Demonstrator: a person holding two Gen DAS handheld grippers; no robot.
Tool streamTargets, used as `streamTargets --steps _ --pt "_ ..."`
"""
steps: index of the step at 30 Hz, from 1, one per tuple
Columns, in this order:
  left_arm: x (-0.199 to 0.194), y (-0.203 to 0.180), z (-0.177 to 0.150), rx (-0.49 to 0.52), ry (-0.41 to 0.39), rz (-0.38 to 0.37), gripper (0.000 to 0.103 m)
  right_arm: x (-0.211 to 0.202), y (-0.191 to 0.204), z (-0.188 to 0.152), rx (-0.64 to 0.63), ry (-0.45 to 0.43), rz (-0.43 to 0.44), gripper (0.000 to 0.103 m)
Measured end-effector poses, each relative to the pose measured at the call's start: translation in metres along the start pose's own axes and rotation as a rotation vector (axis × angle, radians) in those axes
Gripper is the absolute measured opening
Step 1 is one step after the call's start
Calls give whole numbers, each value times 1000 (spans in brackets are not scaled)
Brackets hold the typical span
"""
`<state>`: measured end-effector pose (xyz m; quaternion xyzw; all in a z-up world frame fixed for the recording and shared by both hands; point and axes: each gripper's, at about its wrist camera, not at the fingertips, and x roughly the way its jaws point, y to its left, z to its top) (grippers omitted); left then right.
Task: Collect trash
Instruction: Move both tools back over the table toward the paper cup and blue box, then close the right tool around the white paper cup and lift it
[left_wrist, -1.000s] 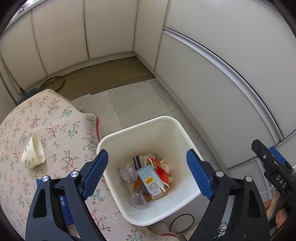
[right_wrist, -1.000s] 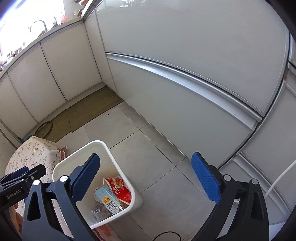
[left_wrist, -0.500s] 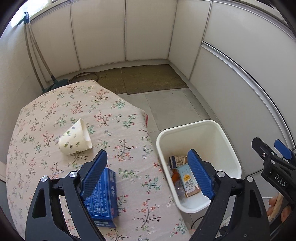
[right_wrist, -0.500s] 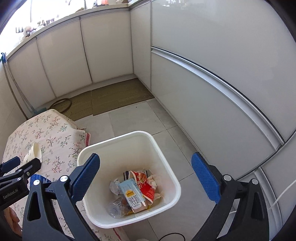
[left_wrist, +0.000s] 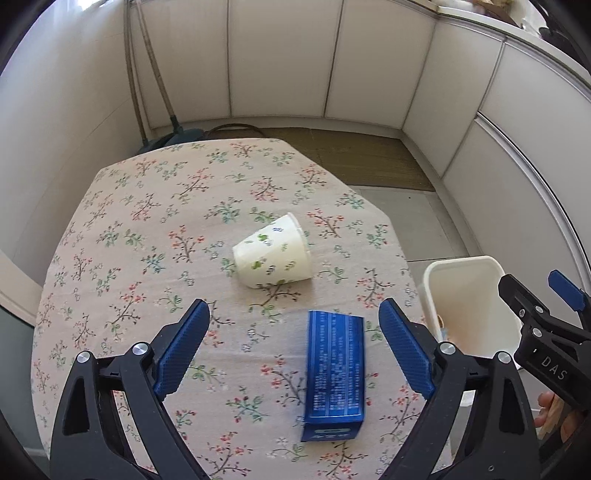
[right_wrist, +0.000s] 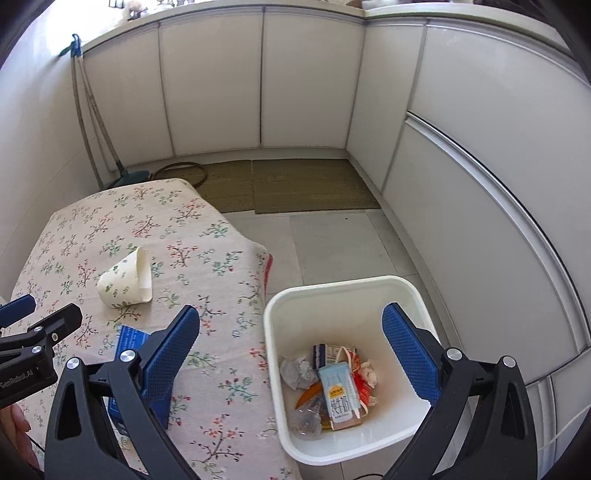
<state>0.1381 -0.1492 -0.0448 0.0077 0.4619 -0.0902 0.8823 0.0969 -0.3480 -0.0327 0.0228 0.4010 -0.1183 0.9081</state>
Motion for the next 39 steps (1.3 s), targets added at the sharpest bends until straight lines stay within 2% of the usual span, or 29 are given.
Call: streamTargets --steps 10,14,18,20,25,30,35,39 --pt "19 94 -10 -138 59 45 89 28 89 15 -117 26 47 96" --pt "31 128 -14 -208 107 35 89 48 126 20 -178 51 66 96" --pt "37 155 -16 -264 131 21 89 77 155 27 -196 97 128 96" --pt "37 165 -15 -278 133 17 89 93 169 30 -208 119 173 96" --pt "41 187 -18 -320 156 6 89 125 200 28 -239 188 209 96" --pt "43 205 -23 -342 168 10 89 151 228 27 -309 228 183 96" --pt "48 219 -25 -369 185 5 89 172 239 20 -351 301 185 96" --pt "53 222 -25 -378 193 1 89 178 246 14 -369 322 186 96"
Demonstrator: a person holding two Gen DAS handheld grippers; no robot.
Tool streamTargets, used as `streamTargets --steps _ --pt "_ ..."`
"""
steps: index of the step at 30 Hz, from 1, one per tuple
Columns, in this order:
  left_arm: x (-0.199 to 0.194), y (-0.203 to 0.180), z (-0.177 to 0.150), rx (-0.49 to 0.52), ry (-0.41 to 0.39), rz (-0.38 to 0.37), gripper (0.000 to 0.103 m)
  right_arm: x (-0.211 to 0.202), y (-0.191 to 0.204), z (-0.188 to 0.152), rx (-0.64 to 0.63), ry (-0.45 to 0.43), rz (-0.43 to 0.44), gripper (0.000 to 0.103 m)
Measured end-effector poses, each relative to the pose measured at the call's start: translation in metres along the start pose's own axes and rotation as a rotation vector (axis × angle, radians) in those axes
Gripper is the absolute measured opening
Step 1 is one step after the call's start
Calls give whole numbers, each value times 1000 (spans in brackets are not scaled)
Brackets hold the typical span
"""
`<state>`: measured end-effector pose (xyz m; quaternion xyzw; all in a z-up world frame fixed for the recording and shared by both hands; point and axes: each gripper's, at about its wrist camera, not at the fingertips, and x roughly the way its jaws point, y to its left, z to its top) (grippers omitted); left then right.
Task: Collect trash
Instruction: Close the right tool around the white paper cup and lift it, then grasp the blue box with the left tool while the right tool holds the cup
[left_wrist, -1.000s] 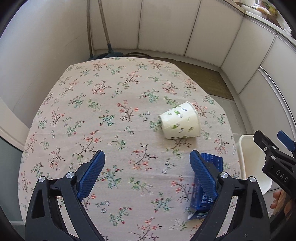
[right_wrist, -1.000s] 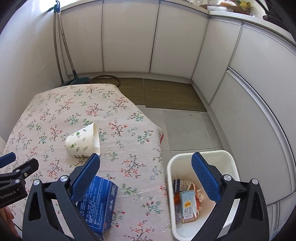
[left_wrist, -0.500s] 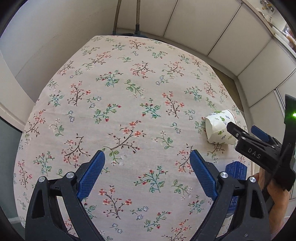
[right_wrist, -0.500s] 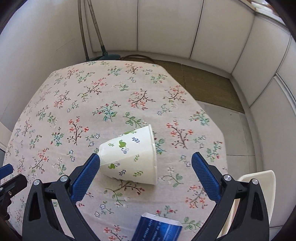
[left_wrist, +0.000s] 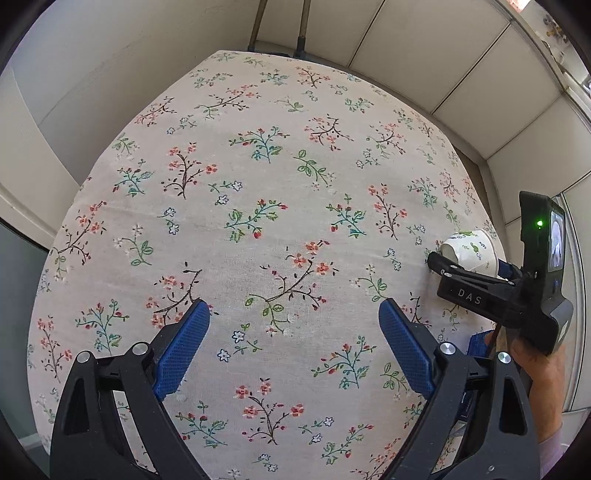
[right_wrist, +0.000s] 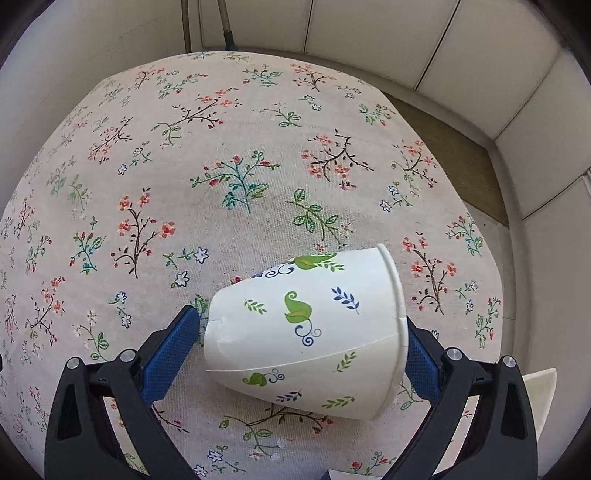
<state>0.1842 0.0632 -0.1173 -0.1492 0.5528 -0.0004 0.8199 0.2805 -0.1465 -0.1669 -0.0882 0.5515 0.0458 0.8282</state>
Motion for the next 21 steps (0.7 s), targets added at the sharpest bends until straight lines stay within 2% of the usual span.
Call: streamTargets --steps 8,9,11,21 --pt "4 1 0 -13 14 -8 89 1 -6 -3 45 9 23 95" --pt "4 1 0 -13 12 -7 89 0 -9 -3 59 6 27 94" --pt "2 0 0 -18 12 -5 89 -4 -13 -3 76 -10 30 79" --pt "-7 -25 -1 16 -10 -19 89 -52 -31 -8 112 -124 57 79"
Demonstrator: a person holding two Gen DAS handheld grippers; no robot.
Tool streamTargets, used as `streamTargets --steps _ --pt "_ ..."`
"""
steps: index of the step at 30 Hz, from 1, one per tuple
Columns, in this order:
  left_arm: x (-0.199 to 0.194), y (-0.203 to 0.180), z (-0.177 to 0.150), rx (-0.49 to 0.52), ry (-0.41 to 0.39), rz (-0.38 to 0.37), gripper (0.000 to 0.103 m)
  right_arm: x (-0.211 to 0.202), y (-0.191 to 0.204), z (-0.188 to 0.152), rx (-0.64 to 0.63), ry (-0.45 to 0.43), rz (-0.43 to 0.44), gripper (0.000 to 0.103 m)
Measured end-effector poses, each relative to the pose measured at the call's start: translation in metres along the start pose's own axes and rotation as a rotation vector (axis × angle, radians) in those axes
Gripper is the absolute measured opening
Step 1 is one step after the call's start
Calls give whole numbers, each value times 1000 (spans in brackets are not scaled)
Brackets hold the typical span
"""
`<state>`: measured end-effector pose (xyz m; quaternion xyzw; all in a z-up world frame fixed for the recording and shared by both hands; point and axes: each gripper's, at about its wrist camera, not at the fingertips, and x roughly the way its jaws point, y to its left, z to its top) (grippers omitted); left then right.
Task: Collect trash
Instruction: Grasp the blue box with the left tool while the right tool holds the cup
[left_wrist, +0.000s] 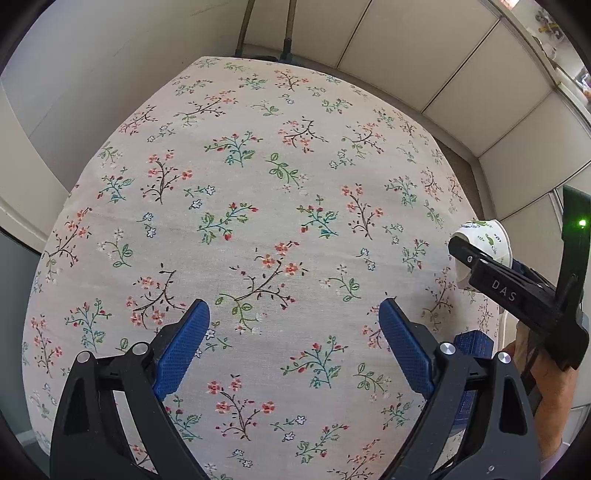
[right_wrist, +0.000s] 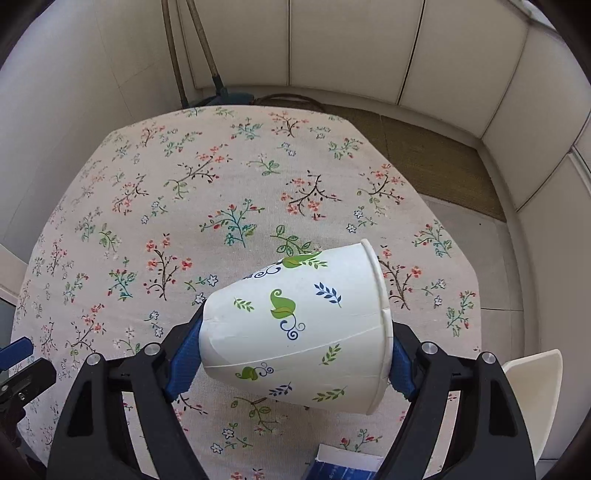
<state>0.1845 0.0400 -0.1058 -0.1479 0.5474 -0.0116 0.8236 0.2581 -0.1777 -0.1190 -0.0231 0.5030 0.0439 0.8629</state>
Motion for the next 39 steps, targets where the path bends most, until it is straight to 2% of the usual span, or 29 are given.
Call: streamTargets --steps 10,21,30,39 --pt "-6 -36 -9 53 -12 -19 89 -73 -38 -10 84 -111 35 79" --pt "-6 -92 -29 161 -3 -44 89 -146 -103 -56 183 -197 38 79" --pt "4 -146 -56 278 36 -49 89 -171 -155 -99 275 -206 12 79" --pt "35 -196 -79 395 111 -8 89 -176 -192 -140 355 -180 4 79"
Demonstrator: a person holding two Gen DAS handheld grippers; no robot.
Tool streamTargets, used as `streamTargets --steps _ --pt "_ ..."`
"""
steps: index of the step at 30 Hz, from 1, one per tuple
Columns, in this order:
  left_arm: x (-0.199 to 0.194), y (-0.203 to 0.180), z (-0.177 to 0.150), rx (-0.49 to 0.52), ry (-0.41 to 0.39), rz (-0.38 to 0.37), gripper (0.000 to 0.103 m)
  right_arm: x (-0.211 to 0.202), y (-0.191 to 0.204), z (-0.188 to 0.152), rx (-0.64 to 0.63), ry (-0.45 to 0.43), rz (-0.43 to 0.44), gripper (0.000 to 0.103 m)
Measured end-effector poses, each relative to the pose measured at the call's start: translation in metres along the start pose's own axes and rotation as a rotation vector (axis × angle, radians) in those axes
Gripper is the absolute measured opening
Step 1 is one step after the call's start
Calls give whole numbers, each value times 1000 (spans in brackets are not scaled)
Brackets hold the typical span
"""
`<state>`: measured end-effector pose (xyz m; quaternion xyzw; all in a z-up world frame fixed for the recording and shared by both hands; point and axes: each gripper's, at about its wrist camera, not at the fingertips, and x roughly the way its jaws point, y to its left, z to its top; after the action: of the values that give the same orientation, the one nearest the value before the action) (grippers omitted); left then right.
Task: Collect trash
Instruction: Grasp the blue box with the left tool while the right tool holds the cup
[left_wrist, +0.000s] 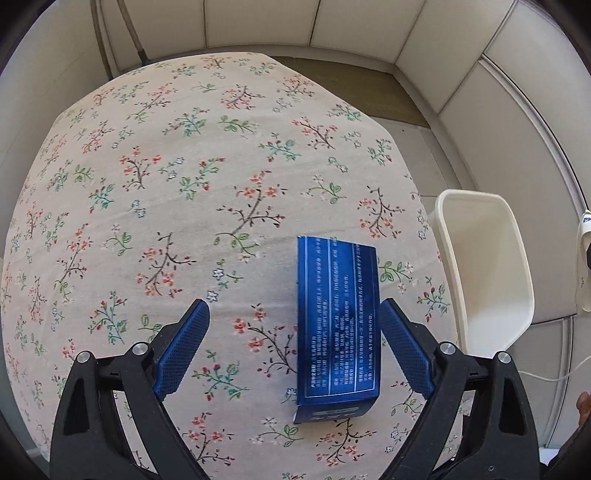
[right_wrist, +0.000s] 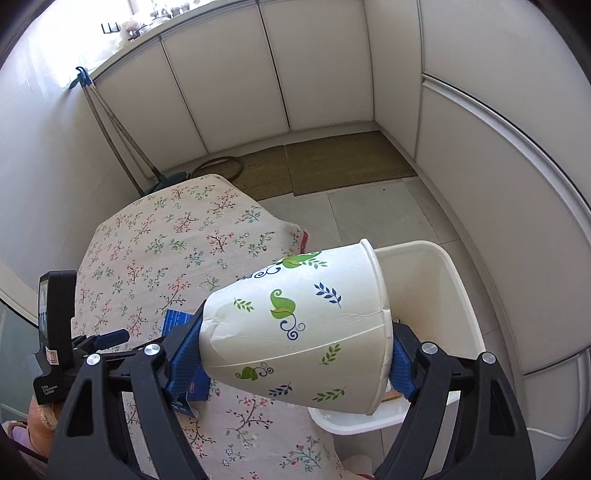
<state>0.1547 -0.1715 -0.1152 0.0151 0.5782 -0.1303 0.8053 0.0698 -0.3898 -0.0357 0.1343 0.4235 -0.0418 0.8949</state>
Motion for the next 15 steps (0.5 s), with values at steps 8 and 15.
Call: streamTargets --steps 8,15 --pt "32 -26 -3 51 71 49 88 -1 -29 -12 36 21 -19 79" --pt "46 -32 -6 85 99 58 64 2 -39 -13 52 30 -18 79"
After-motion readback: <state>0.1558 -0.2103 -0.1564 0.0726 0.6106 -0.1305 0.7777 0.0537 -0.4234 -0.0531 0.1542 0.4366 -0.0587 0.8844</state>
